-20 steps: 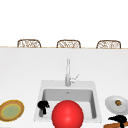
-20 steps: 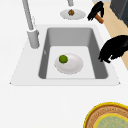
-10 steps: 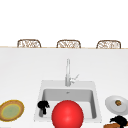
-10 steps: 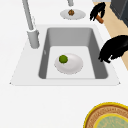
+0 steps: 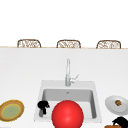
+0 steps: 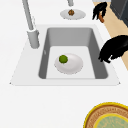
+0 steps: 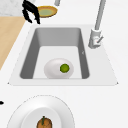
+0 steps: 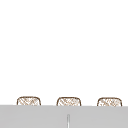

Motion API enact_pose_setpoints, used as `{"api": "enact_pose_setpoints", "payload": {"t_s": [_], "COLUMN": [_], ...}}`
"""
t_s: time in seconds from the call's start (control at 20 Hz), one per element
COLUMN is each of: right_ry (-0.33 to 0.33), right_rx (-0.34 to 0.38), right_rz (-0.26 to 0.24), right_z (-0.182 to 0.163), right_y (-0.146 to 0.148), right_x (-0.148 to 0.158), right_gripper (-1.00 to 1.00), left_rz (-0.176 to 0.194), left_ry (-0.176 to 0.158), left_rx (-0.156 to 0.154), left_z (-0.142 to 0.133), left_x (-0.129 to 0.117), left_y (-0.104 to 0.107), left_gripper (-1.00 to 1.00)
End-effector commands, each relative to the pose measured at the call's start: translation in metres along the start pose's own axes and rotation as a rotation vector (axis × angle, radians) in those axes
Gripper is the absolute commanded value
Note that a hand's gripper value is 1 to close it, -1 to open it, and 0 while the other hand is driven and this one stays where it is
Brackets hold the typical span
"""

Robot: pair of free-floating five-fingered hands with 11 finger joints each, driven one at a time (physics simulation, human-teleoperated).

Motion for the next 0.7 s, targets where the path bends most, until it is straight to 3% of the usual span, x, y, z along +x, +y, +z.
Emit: {"api": "enact_pose_setpoints", "payload": {"t_s": [0.0, 0.1, 0.35, 0.65], "right_ry": [0.056, 0.058, 0.154, 0.203], "right_rx": [-0.007, -0.03, 0.05, 0.102], "right_rz": [-0.011, -0.055, -0.09, -0.092], "right_z": [-0.009, -0.002, 0.017, 0.022], "right_y": [-0.002, -0.017, -0.038, -0.067], "right_x": [-0.005, -0.004, 0.012, 0.028], "right_gripper": [1.0, 1.0, 1.0, 1.0], "left_rz": [0.0, 0.0, 0.0, 0.0], "left_ry": [0.0, 0.0, 0.0, 0.0], "left_rx": [0.0, 0.0, 0.0, 0.0], "left_z": [0.0, 0.0, 0.0, 0.0], "left_x": [0.0, 0.0, 0.0, 0.0], "left_y": [0.0, 0.0, 0.0, 0.0], "left_gripper": [0.0, 0.0, 0.0, 0.0]}}
